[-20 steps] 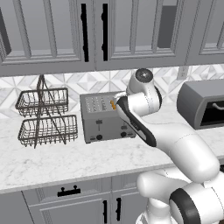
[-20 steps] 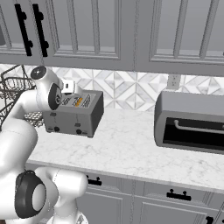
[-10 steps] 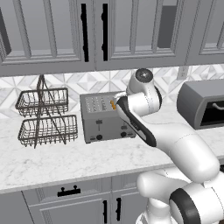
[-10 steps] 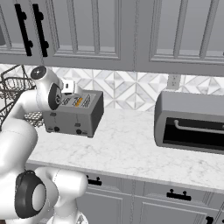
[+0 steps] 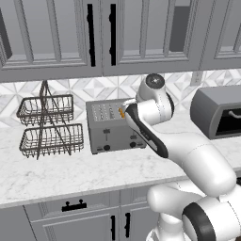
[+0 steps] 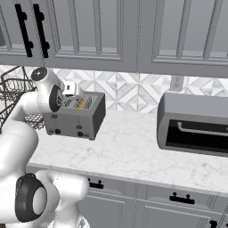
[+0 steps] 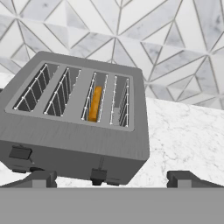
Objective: Start the toaster. Once the lever pops up, take the bread to the plate on the dining counter.
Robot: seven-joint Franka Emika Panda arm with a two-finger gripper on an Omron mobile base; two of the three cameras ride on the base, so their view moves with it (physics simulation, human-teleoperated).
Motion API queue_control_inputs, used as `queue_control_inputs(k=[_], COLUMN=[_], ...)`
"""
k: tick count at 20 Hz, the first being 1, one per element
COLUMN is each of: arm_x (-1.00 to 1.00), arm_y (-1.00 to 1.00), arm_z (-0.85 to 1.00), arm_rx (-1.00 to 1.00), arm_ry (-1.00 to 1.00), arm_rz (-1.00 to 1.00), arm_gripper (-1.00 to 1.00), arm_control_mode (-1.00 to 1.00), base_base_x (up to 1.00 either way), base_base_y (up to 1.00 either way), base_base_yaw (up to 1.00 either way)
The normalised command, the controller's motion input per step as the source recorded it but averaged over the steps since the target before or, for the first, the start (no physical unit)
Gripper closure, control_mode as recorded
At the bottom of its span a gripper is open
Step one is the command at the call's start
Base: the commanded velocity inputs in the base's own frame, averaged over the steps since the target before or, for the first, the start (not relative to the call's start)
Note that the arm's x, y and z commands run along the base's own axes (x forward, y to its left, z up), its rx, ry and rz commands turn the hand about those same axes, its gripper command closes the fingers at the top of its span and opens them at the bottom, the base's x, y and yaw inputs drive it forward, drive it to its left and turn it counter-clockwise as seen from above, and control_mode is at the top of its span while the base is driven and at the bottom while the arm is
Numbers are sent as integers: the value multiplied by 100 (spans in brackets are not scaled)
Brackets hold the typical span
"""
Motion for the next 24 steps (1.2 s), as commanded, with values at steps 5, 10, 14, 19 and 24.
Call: queue_control_inputs(k=[5, 10, 14, 19, 24], arm_x=[0, 0, 0, 0, 0], arm_y=[0, 0, 0, 0, 0], arm_z=[0, 0, 0, 0, 0], arm_rx=[0, 0, 0, 0, 0], arm_ry=[0, 0, 0, 0, 0], arm_rz=[0, 0, 0, 0, 0], arm_gripper=[-100, -100, -100, -100, -100], arm_control_mode=[-100, -100, -100, -100, -100], base_base_x=[0, 0, 0, 0, 0], base_base_y=[0, 0, 0, 0, 0], base_base_yaw=[0, 0, 0, 0, 0])
